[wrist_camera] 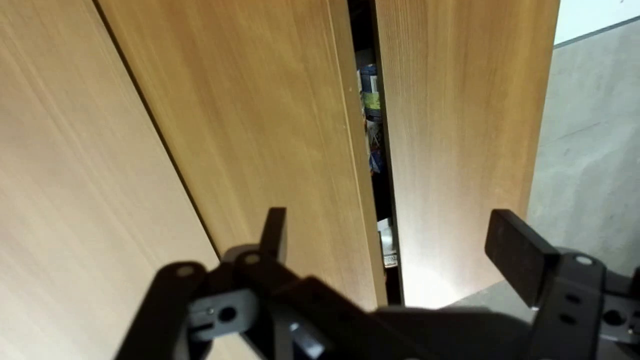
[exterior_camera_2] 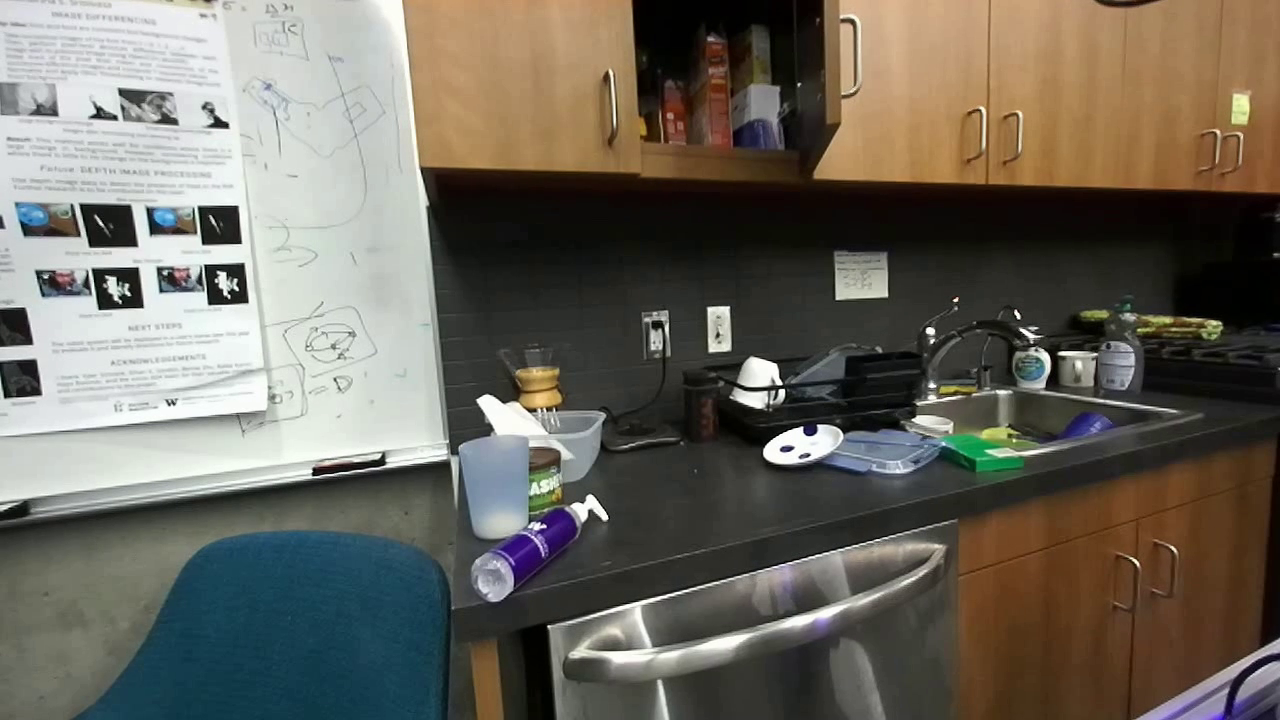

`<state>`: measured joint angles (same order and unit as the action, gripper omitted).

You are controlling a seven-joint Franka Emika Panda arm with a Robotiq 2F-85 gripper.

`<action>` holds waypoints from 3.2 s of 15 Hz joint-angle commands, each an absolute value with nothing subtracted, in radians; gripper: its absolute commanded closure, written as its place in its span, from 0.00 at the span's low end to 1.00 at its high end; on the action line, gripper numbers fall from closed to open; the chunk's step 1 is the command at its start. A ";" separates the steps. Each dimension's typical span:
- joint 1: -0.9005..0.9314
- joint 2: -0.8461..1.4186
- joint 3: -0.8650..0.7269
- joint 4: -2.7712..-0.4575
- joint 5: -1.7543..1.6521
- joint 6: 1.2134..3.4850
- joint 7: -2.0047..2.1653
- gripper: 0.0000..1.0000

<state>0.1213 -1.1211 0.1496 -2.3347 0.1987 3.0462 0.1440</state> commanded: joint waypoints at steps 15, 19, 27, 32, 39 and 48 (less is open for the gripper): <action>0.051 -1.064 0.422 -2.292 -0.031 3.226 0.061 0.40; 0.031 -1.013 0.464 -2.247 -0.049 3.228 0.053 0.71; -0.233 -1.002 0.559 -2.170 -0.031 3.164 0.117 1.00; -0.354 -1.014 0.609 -2.126 -0.032 3.126 0.155 1.00; -0.417 -1.011 0.648 -2.080 -0.052 3.072 0.160 1.00; -0.516 -0.961 0.651 -2.041 -0.101 2.983 0.160 1.00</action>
<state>-0.4719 -0.9953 0.6548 -2.0743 -0.0558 3.0127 0.1481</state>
